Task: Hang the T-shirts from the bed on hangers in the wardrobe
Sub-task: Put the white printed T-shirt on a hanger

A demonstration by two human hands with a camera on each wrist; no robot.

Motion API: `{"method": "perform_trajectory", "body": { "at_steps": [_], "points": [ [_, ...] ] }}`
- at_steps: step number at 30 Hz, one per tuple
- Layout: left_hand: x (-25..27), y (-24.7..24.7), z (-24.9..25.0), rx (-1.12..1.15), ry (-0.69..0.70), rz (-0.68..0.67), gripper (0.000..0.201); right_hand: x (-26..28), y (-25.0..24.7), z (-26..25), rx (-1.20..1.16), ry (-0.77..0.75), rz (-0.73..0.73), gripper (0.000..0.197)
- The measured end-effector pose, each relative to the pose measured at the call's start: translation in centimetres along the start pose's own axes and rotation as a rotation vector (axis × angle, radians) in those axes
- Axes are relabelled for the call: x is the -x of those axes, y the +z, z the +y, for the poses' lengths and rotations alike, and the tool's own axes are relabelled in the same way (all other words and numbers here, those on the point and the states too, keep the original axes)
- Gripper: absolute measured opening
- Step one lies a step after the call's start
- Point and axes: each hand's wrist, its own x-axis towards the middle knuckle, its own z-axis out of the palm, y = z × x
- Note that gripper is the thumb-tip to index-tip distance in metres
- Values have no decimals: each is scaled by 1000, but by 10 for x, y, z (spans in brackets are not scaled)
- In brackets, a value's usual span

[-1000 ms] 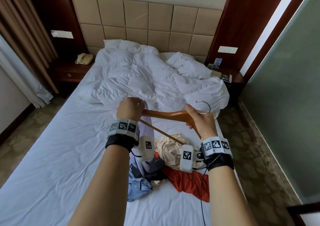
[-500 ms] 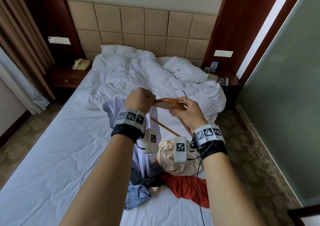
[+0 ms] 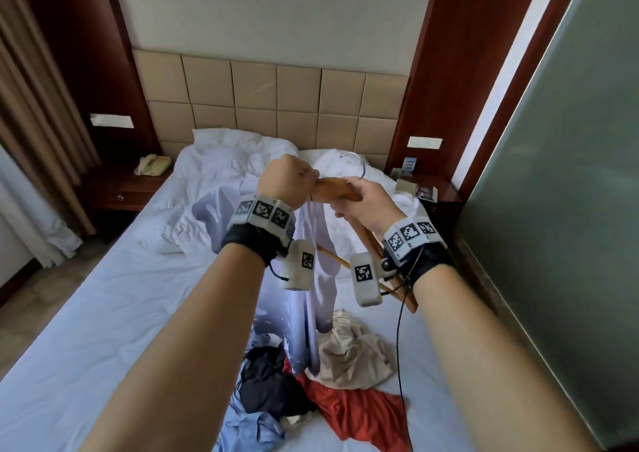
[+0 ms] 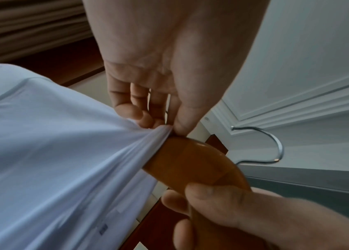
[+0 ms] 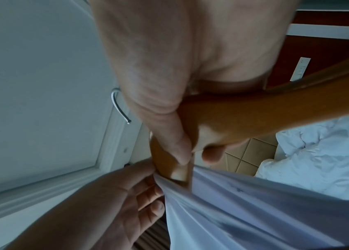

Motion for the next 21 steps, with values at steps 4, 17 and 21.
{"method": "perform_trajectory", "body": {
  "at_steps": [4,17,21],
  "points": [
    [-5,1,26,10,53,40,43,-1,-15,-10,106,11,-6,15],
    [-3,26,92,28,164,-239,52,11,-60,-17,204,-14,57,18],
    [1,22,109,31,202,-359,59,14,-80,-16,152,-5,69,23]
  ]
}}
